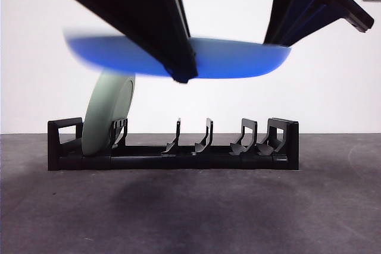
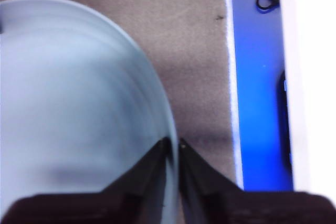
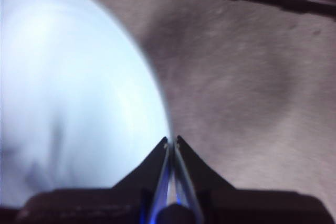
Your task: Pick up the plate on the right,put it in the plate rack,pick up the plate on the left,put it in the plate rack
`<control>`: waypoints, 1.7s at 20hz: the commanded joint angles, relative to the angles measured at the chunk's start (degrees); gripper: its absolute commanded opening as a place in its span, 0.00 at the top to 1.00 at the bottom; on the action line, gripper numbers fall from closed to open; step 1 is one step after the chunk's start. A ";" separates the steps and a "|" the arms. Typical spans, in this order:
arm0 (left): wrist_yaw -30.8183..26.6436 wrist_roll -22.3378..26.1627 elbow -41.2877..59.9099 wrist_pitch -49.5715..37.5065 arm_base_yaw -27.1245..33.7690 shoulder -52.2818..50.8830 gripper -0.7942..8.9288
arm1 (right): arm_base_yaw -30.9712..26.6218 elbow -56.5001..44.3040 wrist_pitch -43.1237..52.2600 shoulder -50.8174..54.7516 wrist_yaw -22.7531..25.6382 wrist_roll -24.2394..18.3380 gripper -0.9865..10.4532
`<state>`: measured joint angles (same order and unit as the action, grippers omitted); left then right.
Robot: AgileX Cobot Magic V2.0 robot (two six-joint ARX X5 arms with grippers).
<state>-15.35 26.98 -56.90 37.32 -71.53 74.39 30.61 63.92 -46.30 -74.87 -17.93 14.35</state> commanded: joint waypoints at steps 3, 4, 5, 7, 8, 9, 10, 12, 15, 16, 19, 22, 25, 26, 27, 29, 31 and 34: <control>0.70 0.26 0.17 -2.21 -0.11 0.48 0.93 | -0.33 0.00 0.83 1.18 -1.18 -1.62 0.85; 1.11 0.13 0.17 -2.82 -0.13 0.48 0.93 | -1.05 0.02 0.94 2.01 -1.09 -2.34 0.79; 2.56 -0.13 0.17 -3.61 -0.13 0.48 0.93 | -1.95 0.02 1.38 3.13 -0.94 -2.47 0.74; 6.05 -3.89 0.17 -7.23 -0.11 0.48 0.93 | -4.44 0.02 2.99 6.36 1.31 -2.47 0.74; 7.32 -6.88 0.17 -9.92 -0.07 0.48 0.93 | -5.81 0.02 3.91 8.44 4.50 -2.45 0.74; 8.31 -9.73 0.17 -12.90 0.04 0.48 0.93 | -7.06 0.02 4.74 10.73 7.91 -2.45 0.74; 8.35 -12.61 0.17 -16.00 0.22 0.48 0.93 | -8.13 0.02 5.57 12.96 10.97 -2.43 0.75; 8.35 -17.40 0.17 -21.66 0.96 0.48 0.93 | -9.92 0.02 7.08 17.31 16.46 -2.47 0.75; 9.05 -23.78 0.17 -29.59 4.61 0.48 0.93 | -11.67 0.02 8.44 22.14 21.49 -2.45 0.75; 10.84 -25.70 0.17 -31.91 6.43 0.48 0.93 | -11.93 0.02 8.44 23.04 22.80 -2.47 0.75; 20.41 -33.51 0.17 -41.07 14.38 0.48 0.93 | -12.22 0.02 8.41 24.83 25.59 -2.60 0.75; 26.62 -39.85 0.17 -48.78 22.32 0.48 0.93 | -12.24 0.02 8.39 24.96 25.83 -3.34 0.75; 31.43 -47.71 0.17 -56.37 29.79 1.90 0.93 | -12.24 0.02 8.41 24.70 25.81 -3.34 0.75; 32.24 -49.44 0.17 -58.18 30.93 2.64 0.93 | -12.24 0.02 8.41 24.61 25.81 -3.34 0.75; 32.74 -51.21 0.17 -60.19 32.13 3.63 0.93 | -12.24 0.00 8.41 24.61 25.81 -3.34 0.75; 33.48 -54.03 0.17 -64.02 33.90 5.73 0.93 | -12.24 0.02 8.55 24.44 25.81 -3.34 0.75; 33.73 -56.61 0.17 -67.89 35.21 8.28 0.93 | -12.24 0.02 8.55 24.24 25.81 -3.58 0.75; 33.46 -58.55 0.17 -71.14 36.13 11.52 0.93 | -12.24 0.00 8.55 23.91 25.83 -3.96 0.75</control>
<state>17.96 -28.97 -56.90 -32.53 -35.57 85.32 18.39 63.96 -38.06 -50.83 7.70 10.92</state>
